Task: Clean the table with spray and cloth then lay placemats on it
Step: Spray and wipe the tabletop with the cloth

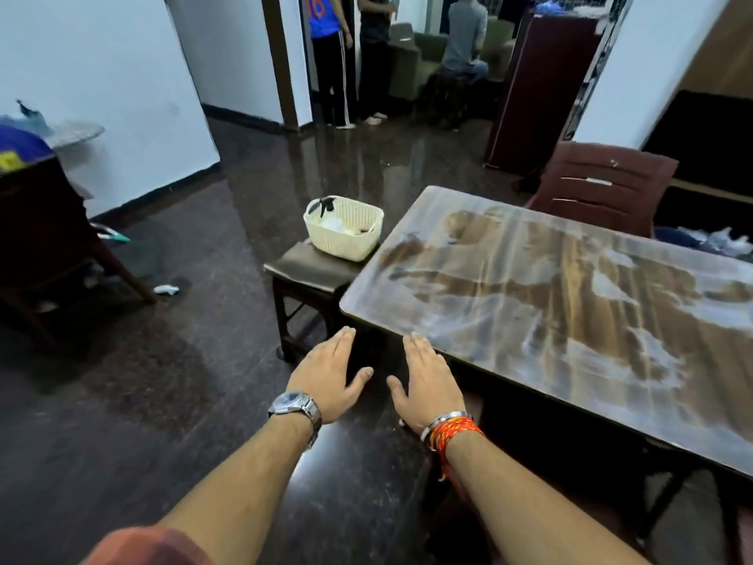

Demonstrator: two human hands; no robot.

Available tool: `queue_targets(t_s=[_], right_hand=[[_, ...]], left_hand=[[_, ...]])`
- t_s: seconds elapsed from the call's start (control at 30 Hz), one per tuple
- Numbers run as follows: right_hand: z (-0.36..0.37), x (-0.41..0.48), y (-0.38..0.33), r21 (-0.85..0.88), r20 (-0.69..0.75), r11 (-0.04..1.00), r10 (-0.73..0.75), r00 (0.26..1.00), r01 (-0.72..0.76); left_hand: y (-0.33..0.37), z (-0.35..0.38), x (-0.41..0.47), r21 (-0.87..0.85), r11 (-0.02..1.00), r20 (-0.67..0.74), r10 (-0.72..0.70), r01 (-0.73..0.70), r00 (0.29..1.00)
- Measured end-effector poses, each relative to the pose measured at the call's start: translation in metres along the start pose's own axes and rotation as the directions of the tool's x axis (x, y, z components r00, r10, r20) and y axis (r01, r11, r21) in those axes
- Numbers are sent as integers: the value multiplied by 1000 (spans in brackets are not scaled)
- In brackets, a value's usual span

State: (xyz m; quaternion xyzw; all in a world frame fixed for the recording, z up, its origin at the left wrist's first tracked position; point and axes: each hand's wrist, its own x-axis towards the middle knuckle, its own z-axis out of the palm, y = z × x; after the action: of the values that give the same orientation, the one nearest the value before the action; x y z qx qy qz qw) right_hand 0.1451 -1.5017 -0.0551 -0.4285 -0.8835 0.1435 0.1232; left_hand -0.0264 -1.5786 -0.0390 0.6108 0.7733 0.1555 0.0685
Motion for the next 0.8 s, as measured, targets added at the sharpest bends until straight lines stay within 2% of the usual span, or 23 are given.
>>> queue_targets(t_s=[0.27, 0.53, 0.6, 0.73, 0.8], right_hand=[[42, 136, -38, 71, 40, 994, 76, 996, -79], [79, 313, -25, 159, 65, 972, 164, 984, -173], [85, 357, -23, 159, 79, 974, 149, 986, -160], [99, 438, -18, 129, 82, 970, 197, 977, -206], [112, 468, -18, 126, 105, 963, 225, 969, -238]], left_hand=[[-101, -9, 119, -104, 990, 29, -95, 97, 995], [-188, -11, 282, -78, 988, 136, -120, 131, 983], [-208, -15, 327, -78, 987, 151, -126, 139, 980], [-243, -14, 401, -161, 957, 171, -215, 242, 962], [-260, -5, 433, -194, 948, 213, -210, 252, 954]])
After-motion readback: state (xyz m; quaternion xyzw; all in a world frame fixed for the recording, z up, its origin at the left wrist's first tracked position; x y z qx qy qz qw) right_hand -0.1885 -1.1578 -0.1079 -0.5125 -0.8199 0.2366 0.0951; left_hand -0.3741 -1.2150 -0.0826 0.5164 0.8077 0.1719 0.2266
